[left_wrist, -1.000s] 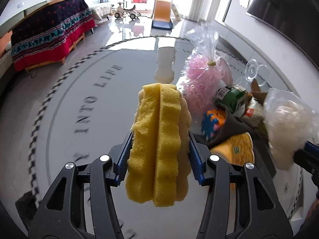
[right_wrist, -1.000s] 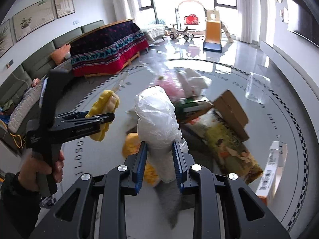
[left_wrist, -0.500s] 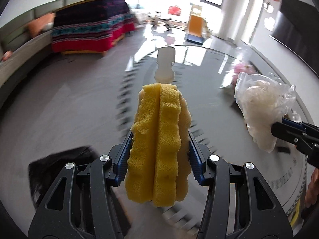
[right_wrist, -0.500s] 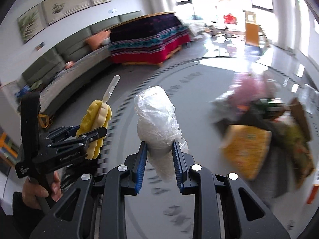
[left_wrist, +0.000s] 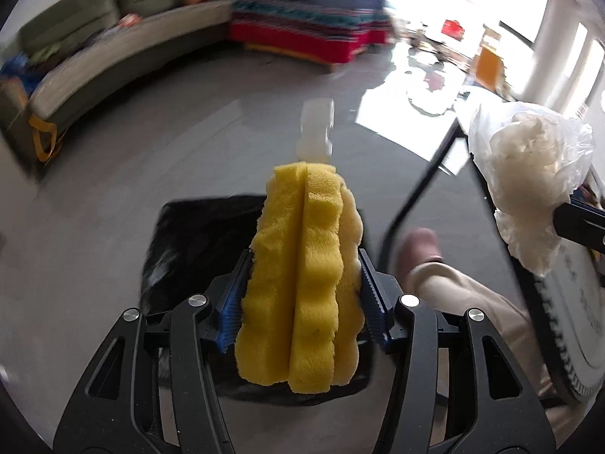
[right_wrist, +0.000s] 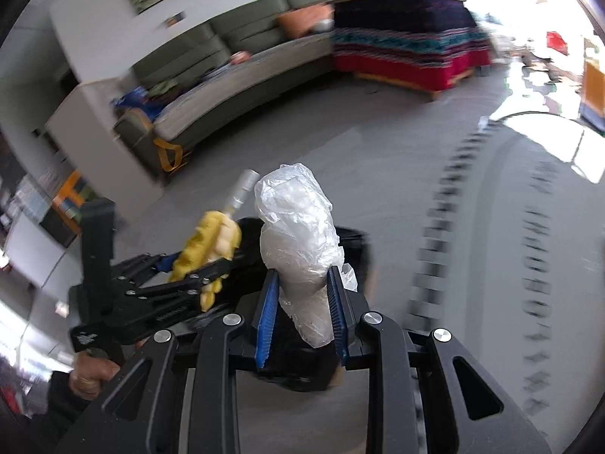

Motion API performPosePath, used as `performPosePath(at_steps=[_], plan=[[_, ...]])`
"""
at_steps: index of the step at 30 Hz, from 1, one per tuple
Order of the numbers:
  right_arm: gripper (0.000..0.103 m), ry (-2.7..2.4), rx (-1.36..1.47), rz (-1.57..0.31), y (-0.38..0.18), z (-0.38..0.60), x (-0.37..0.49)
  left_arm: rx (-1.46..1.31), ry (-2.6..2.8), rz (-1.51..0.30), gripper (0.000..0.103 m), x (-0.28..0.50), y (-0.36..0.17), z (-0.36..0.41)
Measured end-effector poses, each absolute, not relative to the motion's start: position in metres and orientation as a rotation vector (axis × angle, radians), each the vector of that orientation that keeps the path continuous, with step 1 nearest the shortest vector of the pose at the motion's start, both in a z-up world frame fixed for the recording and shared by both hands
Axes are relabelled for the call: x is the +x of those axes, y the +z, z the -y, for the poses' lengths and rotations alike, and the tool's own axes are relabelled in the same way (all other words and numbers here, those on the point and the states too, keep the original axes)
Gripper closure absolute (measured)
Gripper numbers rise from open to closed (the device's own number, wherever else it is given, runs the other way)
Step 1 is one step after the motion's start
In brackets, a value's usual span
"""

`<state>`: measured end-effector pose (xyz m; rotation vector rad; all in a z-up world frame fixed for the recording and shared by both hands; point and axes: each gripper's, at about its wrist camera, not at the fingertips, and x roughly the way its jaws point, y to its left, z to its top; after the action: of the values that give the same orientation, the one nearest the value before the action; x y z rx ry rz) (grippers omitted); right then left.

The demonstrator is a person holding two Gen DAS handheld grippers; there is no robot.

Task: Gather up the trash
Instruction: 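Carry both items to the black bin and open both tools to drop them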

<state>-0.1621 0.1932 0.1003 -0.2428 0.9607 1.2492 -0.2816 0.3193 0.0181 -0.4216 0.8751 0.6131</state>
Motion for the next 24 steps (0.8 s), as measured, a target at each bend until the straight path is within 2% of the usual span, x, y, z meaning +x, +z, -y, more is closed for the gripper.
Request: performPosePath(at_steps=[1, 2, 3, 10, 24], plan=[[0.059, 1.286, -0.243, -0.98, 0.098, -0.205, -0.166, -0.439, 0.639, -0.874, 0.029, -0.293, 0.015, -0.325], [0.036, 1.321, -0.242, -1.008, 0.094, -0.219, -0.171, -0.456, 0.682, -0.872, 0.004, -0.304, 0.011, -0.335], [0.031, 1.319, -0.245, -1.025, 0.089, -0.233, -0.174, -0.462, 0.719, -0.859, 0.006, -0.312, 0.009, -0.341], [0.031, 1.313, -0.27, -0.992, 0.087, -0.254, -0.179, -0.556, 0.842, -0.86, 0.006, -0.341, 0.001, -0.368], [0.031, 1.178, -0.194, -0.927, 0.097, -0.173, -0.143, -0.4, 0.643, -0.881, 0.006, -0.267, 0.024, -0.309]])
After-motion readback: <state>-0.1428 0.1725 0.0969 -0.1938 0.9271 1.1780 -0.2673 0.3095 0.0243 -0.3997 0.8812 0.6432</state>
